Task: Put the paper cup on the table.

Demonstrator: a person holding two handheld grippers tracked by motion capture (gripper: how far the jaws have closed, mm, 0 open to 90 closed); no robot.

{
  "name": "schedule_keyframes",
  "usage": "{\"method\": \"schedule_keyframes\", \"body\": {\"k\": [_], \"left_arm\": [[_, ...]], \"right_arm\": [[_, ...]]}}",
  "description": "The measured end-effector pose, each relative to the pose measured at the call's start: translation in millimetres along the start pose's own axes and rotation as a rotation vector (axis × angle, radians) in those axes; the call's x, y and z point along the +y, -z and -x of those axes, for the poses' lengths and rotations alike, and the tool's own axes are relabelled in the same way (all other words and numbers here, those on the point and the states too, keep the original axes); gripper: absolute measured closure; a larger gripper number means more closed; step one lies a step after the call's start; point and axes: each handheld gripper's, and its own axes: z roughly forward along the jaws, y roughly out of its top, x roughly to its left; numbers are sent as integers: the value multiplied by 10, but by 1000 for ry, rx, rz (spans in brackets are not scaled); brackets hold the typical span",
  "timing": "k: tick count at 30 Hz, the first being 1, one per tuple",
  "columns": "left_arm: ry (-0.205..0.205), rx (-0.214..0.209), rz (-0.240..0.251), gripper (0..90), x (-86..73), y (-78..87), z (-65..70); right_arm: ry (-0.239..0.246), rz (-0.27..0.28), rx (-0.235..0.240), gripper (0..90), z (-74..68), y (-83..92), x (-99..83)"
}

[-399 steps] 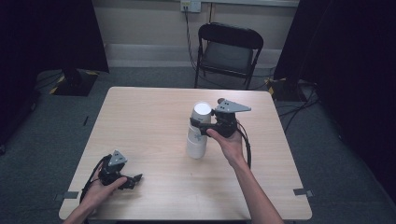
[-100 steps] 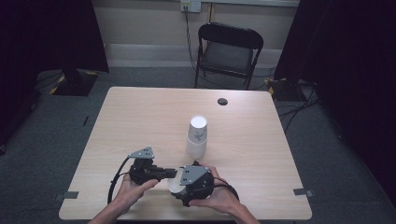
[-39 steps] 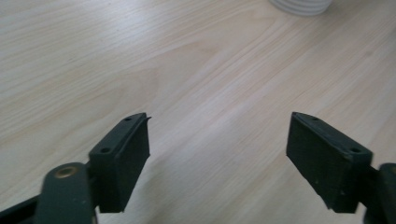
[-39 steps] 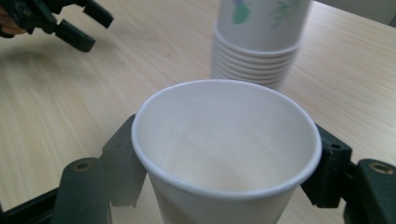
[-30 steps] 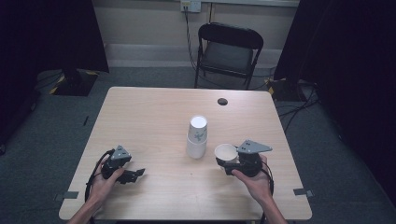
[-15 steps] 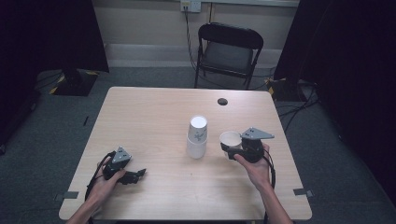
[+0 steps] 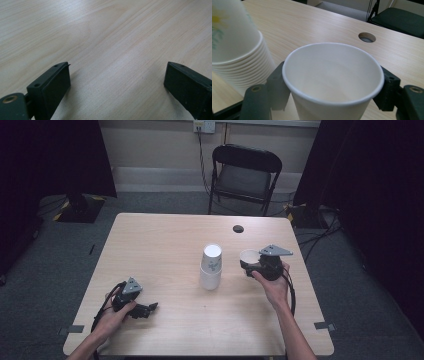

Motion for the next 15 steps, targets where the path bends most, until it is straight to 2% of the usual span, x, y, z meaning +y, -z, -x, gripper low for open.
{"method": "schedule_keyframes", "body": {"k": [4, 6, 9, 11, 15], "left_arm": [[2, -3, -4, 46, 6, -10, 3], [0, -2, -4, 45, 6, -9, 3], [-11, -17, -12, 32, 11, -15, -5], [-21, -29, -18, 0, 24, -35, -1], [-25, -31, -19, 0, 29, -39, -5]], "right_arm": [[-5, -29, -19, 284, 57, -103, -9], [-19, -21, -25, 284, 87, -152, -7], [-17, -24, -41, 280, 119, -223, -4], [-32, -24, -52, 279, 160, -276, -21], [-45, -32, -54, 278, 223, -339, -39]]}}
